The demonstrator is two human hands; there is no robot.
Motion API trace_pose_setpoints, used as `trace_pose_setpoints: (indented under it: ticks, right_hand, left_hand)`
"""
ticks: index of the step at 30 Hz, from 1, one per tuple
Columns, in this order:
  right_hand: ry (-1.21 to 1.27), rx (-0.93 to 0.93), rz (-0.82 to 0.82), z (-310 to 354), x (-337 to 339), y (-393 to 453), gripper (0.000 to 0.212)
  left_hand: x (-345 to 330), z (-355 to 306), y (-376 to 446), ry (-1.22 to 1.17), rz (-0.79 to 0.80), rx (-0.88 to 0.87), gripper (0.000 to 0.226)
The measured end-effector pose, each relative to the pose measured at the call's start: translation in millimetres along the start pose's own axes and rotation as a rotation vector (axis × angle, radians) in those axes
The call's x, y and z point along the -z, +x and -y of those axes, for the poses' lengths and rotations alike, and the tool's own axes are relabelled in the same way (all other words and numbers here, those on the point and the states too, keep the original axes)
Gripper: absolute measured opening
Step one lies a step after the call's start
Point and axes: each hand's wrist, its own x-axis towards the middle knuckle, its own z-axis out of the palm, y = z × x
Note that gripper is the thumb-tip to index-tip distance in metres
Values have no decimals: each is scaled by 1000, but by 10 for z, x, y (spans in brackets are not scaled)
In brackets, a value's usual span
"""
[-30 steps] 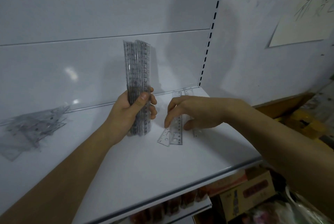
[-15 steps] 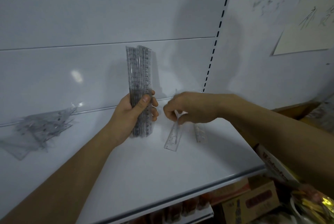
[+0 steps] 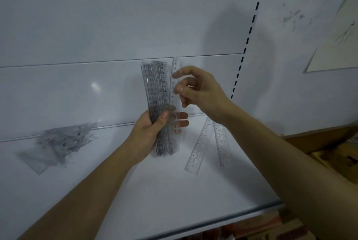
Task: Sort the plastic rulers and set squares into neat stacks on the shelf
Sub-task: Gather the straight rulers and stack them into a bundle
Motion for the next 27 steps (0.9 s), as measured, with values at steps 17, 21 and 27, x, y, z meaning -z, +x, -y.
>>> trace_pose_setpoints:
  ticks: [17, 21, 27]
  right_hand:
    - [-876, -271, 172, -197, 443, -314, 24]
    - [-1134, -413, 77, -308, 652, -550, 59]
    - [-1032, -663, 64, -439, 896, -842, 92]
  left_hand:
    - [-51, 86, 79, 138, -190, -249, 26]
    - [-136, 109, 48, 64, -159, -174, 26]
    - [-88, 168, -8, 22, -50, -94, 44]
